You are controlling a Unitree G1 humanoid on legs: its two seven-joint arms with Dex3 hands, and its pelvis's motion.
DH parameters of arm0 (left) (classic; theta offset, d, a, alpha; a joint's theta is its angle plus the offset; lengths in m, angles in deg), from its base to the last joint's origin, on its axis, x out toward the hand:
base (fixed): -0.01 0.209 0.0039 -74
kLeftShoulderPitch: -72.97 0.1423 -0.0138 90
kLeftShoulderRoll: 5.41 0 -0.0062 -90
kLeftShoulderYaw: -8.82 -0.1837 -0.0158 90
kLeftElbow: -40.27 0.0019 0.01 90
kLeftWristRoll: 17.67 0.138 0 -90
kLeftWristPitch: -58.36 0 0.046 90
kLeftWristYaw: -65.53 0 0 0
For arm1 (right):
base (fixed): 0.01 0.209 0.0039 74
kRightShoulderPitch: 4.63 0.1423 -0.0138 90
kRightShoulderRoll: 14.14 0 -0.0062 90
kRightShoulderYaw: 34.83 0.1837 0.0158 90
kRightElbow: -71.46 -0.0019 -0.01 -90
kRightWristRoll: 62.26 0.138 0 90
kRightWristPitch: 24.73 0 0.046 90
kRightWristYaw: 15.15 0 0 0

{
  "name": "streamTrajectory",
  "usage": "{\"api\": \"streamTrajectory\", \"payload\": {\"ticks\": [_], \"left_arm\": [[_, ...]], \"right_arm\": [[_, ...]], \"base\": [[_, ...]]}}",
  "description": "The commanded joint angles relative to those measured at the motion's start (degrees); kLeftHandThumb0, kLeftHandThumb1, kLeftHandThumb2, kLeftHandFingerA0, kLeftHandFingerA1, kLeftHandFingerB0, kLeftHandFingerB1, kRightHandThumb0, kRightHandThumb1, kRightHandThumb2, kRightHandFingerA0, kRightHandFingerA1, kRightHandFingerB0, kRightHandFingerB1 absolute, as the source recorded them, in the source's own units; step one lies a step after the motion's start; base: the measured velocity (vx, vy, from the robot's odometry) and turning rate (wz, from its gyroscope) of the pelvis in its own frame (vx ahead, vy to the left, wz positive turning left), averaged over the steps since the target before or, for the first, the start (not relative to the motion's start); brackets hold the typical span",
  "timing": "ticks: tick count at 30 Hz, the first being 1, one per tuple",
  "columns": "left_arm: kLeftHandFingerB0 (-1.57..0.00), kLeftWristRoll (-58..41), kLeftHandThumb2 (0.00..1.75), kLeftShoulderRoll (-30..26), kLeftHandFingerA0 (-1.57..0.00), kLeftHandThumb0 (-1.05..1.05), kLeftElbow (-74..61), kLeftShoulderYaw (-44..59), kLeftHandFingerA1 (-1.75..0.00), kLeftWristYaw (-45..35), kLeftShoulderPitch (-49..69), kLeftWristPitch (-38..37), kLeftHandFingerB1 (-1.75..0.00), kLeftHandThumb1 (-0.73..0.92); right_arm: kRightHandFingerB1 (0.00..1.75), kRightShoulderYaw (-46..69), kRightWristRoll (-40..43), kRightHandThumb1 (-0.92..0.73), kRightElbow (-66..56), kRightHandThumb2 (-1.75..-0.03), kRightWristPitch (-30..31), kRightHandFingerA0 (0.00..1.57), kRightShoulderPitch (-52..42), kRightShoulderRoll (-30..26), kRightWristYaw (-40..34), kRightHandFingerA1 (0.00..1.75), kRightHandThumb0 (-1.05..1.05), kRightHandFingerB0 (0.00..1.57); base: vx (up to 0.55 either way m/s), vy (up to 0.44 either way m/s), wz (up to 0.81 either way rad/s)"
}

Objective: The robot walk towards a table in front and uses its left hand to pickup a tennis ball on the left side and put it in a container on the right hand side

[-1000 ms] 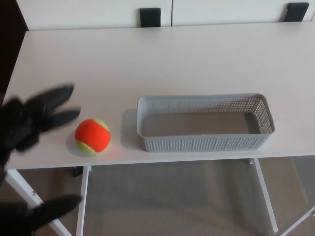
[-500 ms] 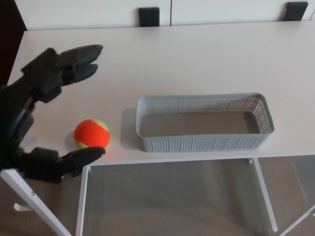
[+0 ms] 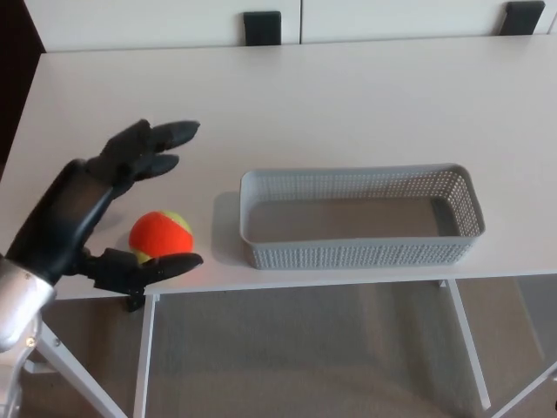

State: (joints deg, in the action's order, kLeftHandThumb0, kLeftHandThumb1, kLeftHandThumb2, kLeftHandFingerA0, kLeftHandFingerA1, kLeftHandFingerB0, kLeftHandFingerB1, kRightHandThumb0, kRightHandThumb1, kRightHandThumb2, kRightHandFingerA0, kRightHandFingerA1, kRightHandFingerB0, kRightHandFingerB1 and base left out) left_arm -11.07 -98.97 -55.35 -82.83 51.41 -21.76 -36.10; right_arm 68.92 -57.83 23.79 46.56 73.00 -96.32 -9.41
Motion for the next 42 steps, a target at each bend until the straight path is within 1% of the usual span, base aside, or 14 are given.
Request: {"api": "streamTrajectory", "payload": {"ticks": [1,2,3,4,5,9,10,12,16,17,35,36,37,42], "left_arm": [[-0.11,16.6,0.77,-4.1,-0.13,-0.25,12.9,-3.6,-0.53,12.6,-3.6,-6.8,-0.51,0.11],[-0.11,16.6,0.77,-4.3,-0.13,-0.25,13.7,-3.6,-0.53,13.1,-3.7,-7.1,-0.51,0.11],[-0.22,17.0,0.63,-4.5,-0.26,-0.57,14.1,-3.7,-0.42,13.9,-3.7,-7.2,-0.36,0.33],[-0.22,17.6,0.63,-4.7,-0.26,-0.57,14.3,-3.8,-0.42,14.8,-3.7,-7.2,-0.36,0.33],[-0.1,17.7,0.77,-4.9,-0.13,-0.25,14.8,-3.8,-0.53,15.2,-3.9,-7.4,-0.51,0.11],[-0.1,18.1,0.77,-5.4,-0.13,-0.26,16.7,-3.7,-0.53,17.0,-4.7,-8.2,-0.51,0.11],[-0.23,18.8,0.63,-5.7,-0.26,-0.59,17.4,-3.6,-0.42,18.5,-4.8,-9.0,-0.36,0.32],[-0.22,19.6,0.63,-6.0,-0.26,-0.61,18.1,-3.7,-0.42,19.8,-4.9,-9.5,-0.36,0.33],[-0.2,20.0,0.64,-6.6,-0.26,-0.6,19.7,-3.5,-0.43,21.4,-5.2,-10.7,-0.36,0.32],[-0.1,19.6,0.76,-6.5,-0.13,-0.25,20.0,-3.4,-0.53,21.3,-5.2,-10.7,-0.51,0.09],[-0.07,19.5,0.76,-2.8,-0.1,-0.25,22.6,-5.7,-0.52,21.5,-4.7,-10.3,-0.5,0.12],[-0.16,18.6,0.57,-2.0,-0.18,-0.51,22.7,-6.1,-0.39,20.4,-4.1,-10.0,-0.32,0.32],[-0.14,18.3,0.6,-1.5,-0.18,-0.5,22.7,-6.6,-0.39,20.0,-3.5,-9.8,-0.33,0.32],[-0.14,18.6,0.6,-0.9,-0.18,-0.5,22.4,-6.8,-0.39,20.0,-3.0,-9.7,-0.33,0.32]], "right_arm": [[0.88,-0.3,-0.8,-0.29,0.6,-0.63,0.5,0.52,0.6,-2.2,-0.1,1.05,-0.61,0.2],[0.88,-0.4,-0.9,-0.29,0.4,-0.63,0.5,0.52,0.5,-2.1,-0.2,1.05,-0.61,0.2],[0.86,-0.5,-1.0,-0.3,0.1,-0.63,0.8,0.53,0.5,-2.1,-0.3,1.05,-0.6,0.21],[0.86,-0.5,-1.1,-0.3,-0.2,-0.63,1.1,0.53,0.4,-2.0,-0.5,1.05,-0.6,0.21],[0.86,-0.5,-1.0,-0.29,-0.4,-0.62,1.3,0.52,0.4,-2.0,-0.4,1.04,-0.61,0.2],[0.86,-0.5,-0.9,-0.31,0.7,-0.62,1.1,0.51,1.1,-2.3,-0.2,1.03,-0.62,0.2],[0.86,-0.8,-1.3,-0.28,0.8,-0.63,1.1,0.53,1.1,-2.4,-0.4,1.04,-0.64,0.2],[0.89,-1.1,-1.6,-0.29,0.9,-0.64,1.1,0.51,1.1,-2.7,-0.3,1.03,-0.64,0.19],[0.94,-2.5,-3.0,-0.3,2.0,-0.63,-0.9,0.47,1.2,-3.4,-0.2,1.09,-0.58,0.21],[0.93,-2.9,-3.3,-0.29,2.0,-0.64,-1.1,0.46,1.1,-3.5,-0.3,1.09,-0.55,0.22],[0.84,-3.4,-1.7,-0.3,0.1,-0.59,1.7,0.46,0.8,-3.2,1.2,1.02,-0.57,0.2],[0.85,-3.7,-1.9,-0.32,0.0,-0.61,2.5,0.44,0.7,-3.5,1.6,1.01,-0.58,0.17],[0.73,-3.9,-2.1,-0.26,-0.1,-0.76,3.0,0.51,0.6,-3.7,1.7,0.9,-0.69,0.22],[0.73,-4.1,-2.2,-0.26,-0.8,-0.76,3.8,0.51,0.5,-3.9,1.5,0.9,-0.69,0.22]], "base": [[0.0,0.0,0.0],[0.0,0.0,0.0],[0.0,0.0,0.0],[0.0,0.0,0.0],[0.0,0.0,0.0],[0.0,0.0,0.0],[0.0,0.0,0.0],[0.0,0.0,0.0],[0.0,0.0,0.0],[0.0,0.0,0.0],[0.0,0.0,0.0],[0.0,0.0,0.0],[0.0,0.0,0.0],[0.0,0.0,0.0]]}}
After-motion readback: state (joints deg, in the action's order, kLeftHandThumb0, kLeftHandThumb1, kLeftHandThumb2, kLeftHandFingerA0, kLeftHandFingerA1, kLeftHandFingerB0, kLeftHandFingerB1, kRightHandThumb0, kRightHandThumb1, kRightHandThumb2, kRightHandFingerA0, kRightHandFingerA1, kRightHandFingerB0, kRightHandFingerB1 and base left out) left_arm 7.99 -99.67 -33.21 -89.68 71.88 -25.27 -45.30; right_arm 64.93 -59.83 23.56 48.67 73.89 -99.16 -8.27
